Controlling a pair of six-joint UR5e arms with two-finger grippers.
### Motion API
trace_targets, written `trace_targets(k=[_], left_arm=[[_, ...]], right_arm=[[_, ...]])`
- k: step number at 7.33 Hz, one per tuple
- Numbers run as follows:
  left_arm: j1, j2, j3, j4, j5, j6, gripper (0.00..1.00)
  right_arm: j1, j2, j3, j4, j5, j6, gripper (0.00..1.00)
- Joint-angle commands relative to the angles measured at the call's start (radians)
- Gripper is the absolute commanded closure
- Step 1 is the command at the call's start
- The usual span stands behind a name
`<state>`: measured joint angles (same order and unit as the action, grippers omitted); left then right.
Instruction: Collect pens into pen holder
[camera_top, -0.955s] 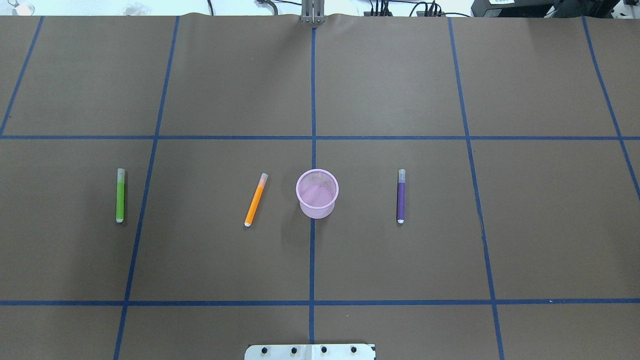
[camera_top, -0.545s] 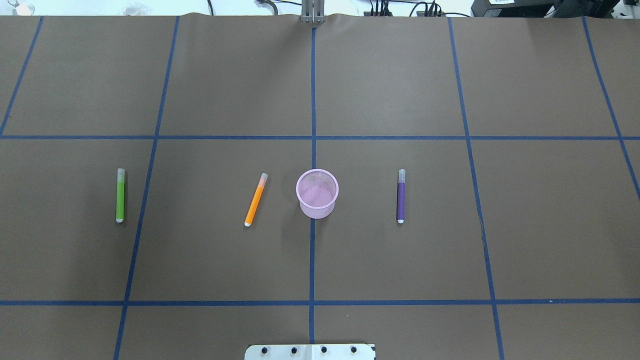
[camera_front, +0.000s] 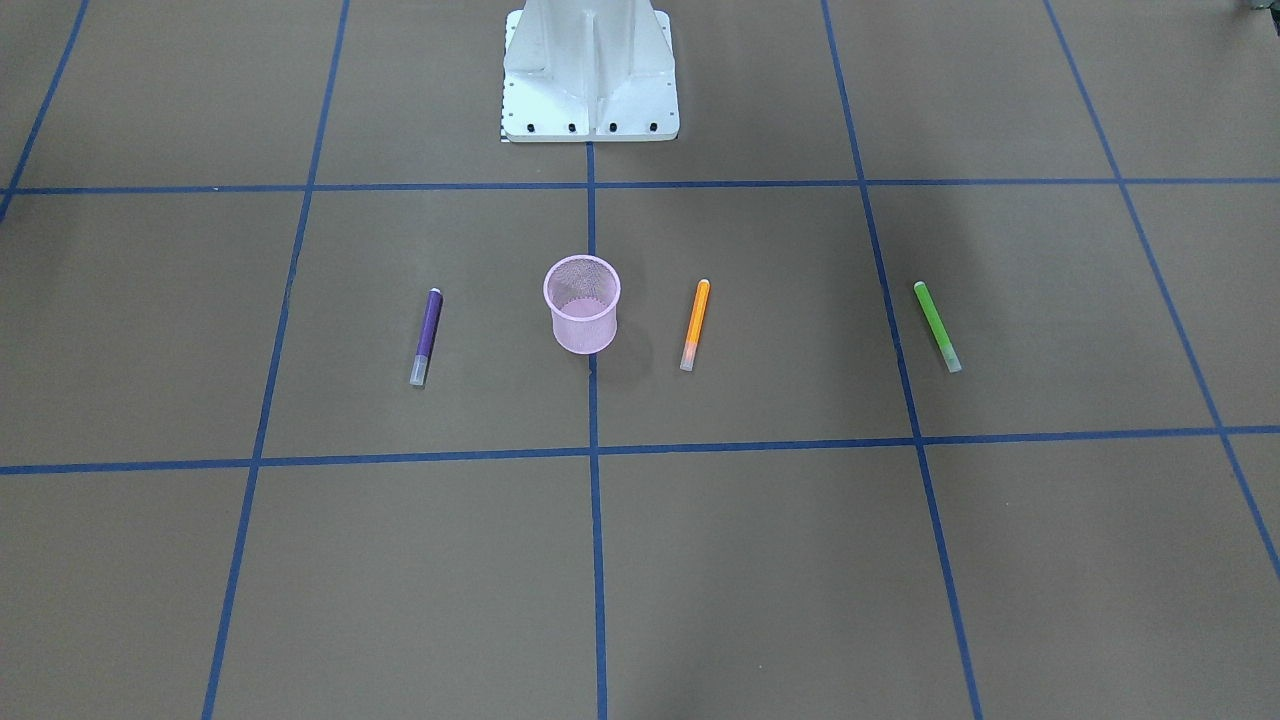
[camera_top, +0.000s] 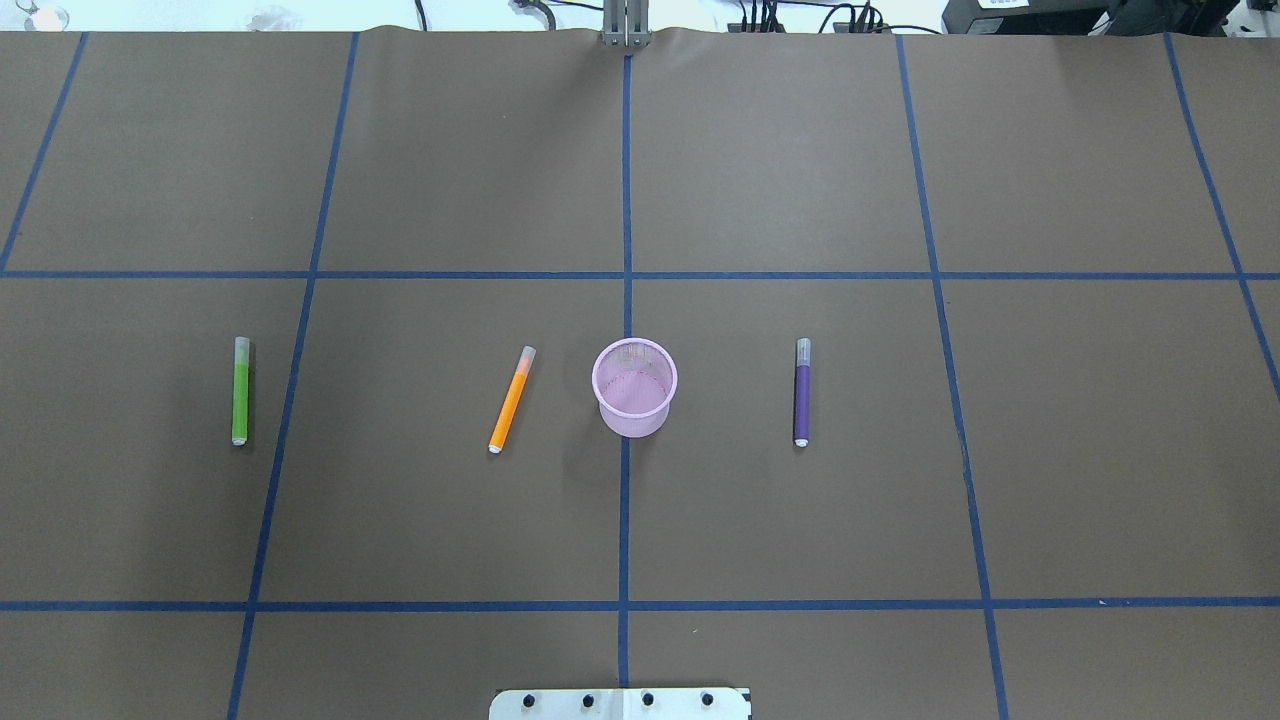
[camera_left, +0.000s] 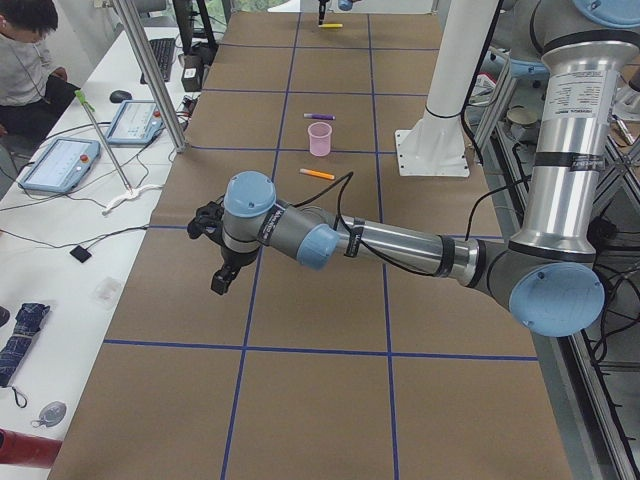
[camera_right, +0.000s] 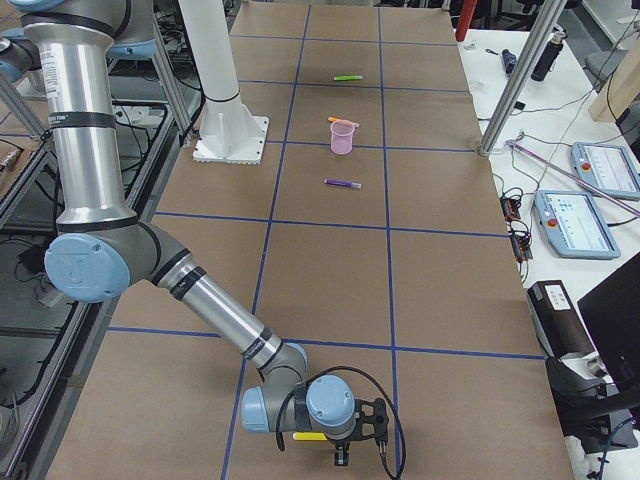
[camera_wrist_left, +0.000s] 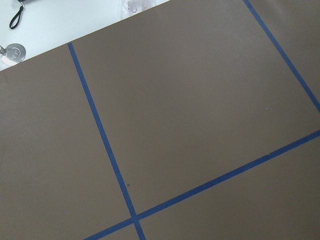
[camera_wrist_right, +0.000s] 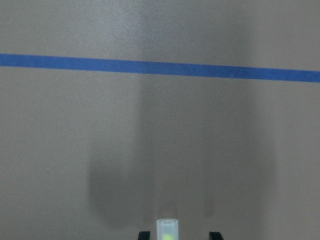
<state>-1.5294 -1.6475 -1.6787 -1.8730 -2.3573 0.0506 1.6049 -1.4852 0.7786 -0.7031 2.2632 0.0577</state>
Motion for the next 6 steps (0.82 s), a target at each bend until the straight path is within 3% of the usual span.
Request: trace_targets(k=[1, 6], left_arm=[[0.0, 0.0, 0.001, 0.0, 0.001, 0.0, 0.0], [0.0, 0.0, 0.002, 0.0, 0.001, 0.0, 0.0]], right_arm=[[-0.016, 0.0, 0.005, 0.001, 0.004, 0.002, 0.5], [-0.019, -0.015, 0.004, 0.002, -0.002, 0.001, 0.59]])
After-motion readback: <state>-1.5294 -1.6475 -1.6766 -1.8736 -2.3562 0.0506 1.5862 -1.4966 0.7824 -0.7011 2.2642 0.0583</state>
